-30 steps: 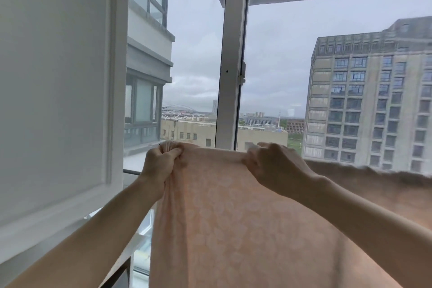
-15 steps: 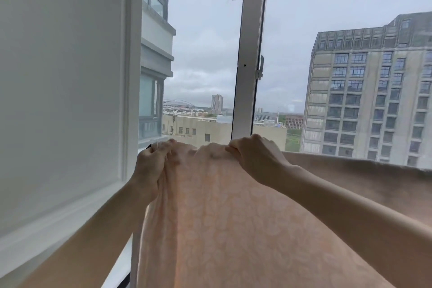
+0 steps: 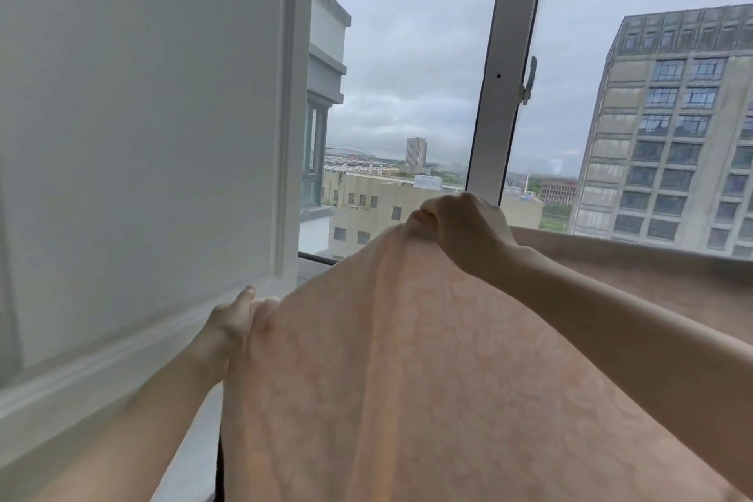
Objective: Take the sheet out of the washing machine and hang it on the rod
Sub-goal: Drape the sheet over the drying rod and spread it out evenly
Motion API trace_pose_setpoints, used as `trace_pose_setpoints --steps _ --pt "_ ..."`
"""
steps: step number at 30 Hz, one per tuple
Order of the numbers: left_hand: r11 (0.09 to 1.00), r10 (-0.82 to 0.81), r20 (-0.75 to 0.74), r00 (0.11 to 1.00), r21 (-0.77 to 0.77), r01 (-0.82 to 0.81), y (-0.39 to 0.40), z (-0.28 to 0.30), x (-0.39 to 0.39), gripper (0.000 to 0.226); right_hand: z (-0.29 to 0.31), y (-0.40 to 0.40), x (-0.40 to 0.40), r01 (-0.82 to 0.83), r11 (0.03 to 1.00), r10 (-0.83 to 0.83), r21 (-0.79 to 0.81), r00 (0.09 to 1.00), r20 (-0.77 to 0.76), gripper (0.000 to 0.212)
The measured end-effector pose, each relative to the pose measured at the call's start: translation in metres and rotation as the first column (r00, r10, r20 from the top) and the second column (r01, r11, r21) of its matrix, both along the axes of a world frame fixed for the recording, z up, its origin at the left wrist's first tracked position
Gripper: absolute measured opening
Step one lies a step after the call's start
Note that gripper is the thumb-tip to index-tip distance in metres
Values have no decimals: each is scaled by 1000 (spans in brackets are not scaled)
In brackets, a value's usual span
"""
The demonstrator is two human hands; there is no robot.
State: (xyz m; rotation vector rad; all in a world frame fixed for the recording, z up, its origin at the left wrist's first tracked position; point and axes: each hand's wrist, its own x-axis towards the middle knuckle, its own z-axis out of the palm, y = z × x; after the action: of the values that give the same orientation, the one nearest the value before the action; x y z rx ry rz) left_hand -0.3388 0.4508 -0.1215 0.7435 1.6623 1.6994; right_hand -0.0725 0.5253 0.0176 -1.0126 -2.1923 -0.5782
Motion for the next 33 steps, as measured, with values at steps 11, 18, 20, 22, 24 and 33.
trace_pose_setpoints --steps 11,18,20,22,24,33 --pt "898 8 -368 930 -407 -169 -11 -49 -51 50 -9 6 -14 -37 999 38 32 999 -31 29" --pt "771 -256 -641 724 -587 -247 -10 -64 -47 30 -16 3 5 -61 997 64 50 996 -69 28" --pt "733 -321 -717 619 -602 -317 -6 -59 -38 32 -17 2 13 -71 995 76 63 993 -86 26" --pt "726 -369 -755 541 -598 -340 3 -51 -25 33 -14 1 20 -78 994 85 78 991 -100 26" --pt "807 -333 -788 518 -522 -275 12 -37 -5 41 -10 -1 28 -93 992 102 89 989 -106 27" --pt "900 -269 -598 755 124 419 42 29 98 22 -4 -16 42 -118 992 121 44 991 -58 30"
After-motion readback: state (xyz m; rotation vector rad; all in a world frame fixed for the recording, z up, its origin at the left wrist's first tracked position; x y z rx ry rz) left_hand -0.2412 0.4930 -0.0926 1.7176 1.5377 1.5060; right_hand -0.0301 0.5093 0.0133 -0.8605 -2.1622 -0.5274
